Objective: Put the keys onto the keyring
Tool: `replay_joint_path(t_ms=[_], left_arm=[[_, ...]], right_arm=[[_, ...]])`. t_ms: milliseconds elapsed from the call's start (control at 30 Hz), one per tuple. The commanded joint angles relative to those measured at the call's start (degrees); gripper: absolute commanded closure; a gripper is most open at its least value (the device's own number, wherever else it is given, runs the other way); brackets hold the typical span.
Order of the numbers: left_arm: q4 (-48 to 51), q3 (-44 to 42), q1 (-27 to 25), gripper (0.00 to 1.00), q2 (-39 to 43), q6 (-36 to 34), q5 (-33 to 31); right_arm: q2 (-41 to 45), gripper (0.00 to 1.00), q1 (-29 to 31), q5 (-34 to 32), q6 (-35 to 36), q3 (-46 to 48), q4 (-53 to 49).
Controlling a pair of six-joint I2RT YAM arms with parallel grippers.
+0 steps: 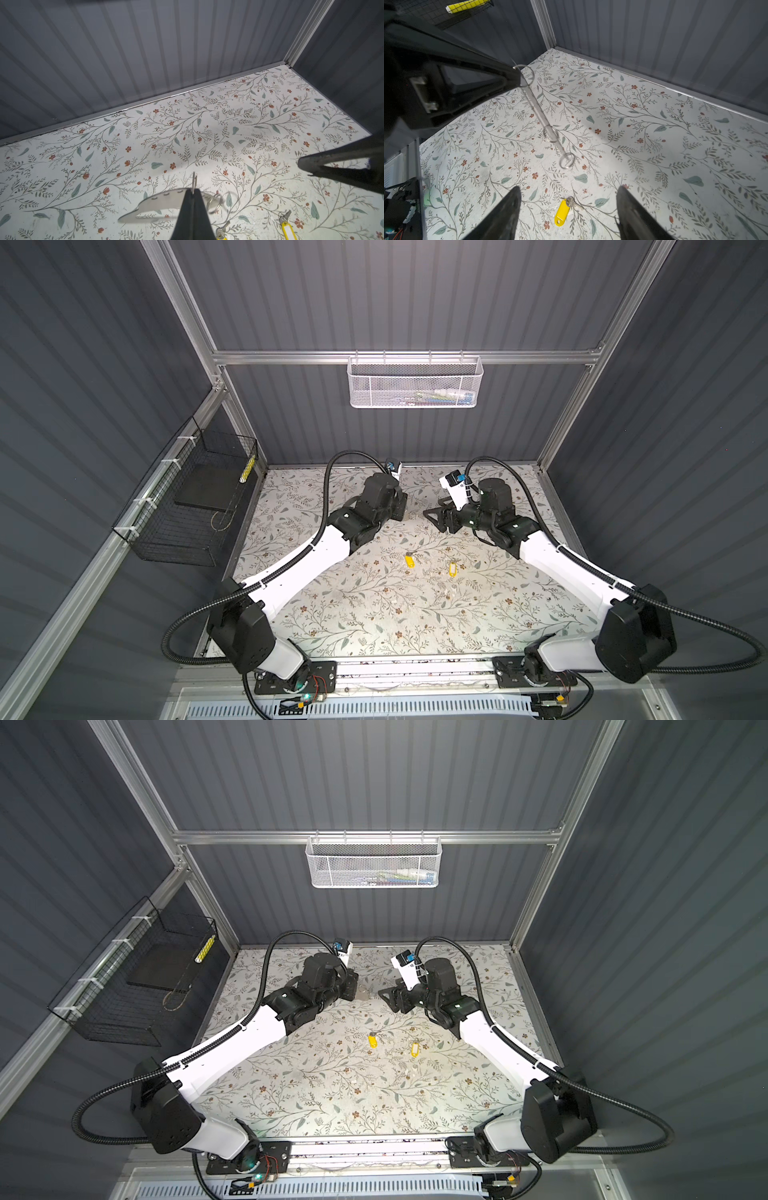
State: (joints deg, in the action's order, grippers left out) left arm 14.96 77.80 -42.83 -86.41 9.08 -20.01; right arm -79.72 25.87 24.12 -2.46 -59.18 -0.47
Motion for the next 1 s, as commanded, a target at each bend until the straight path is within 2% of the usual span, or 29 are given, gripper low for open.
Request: replay_joint_path(t_ms=[0, 300, 533, 700, 967], left_arm=[[1.06, 2.23, -0.21, 1.00, 0.08, 0.86, -1.66], [1.81, 2.47, -0.17, 1.00, 0.36, -1.78, 2.88], [3.16, 2.69, -0.04, 1.00, 0.45, -2.64, 4.56], [3.48, 2.71, -0.05, 1.00, 0.44, -2.89, 4.21], [2.43, 1.72, -0.02, 1.00, 1.59, -3.28, 3.99]], right_arm=[[-0.86, 0.34, -0.03, -0.26, -3.77, 1.46, 3.77], [-5.09, 0.54, 0.50, 1.03, -8.24, 5.11, 6.35], [-9.48, 0.64, 2.35, 0.25, -11.13, 7.82, 8.76], [-13.02, 0.69, 3.82, -0.63, -13.00, 8.99, 10.22], [-18.93, 0.69, 6.12, -2.02, -13.45, 8.35, 10.53]])
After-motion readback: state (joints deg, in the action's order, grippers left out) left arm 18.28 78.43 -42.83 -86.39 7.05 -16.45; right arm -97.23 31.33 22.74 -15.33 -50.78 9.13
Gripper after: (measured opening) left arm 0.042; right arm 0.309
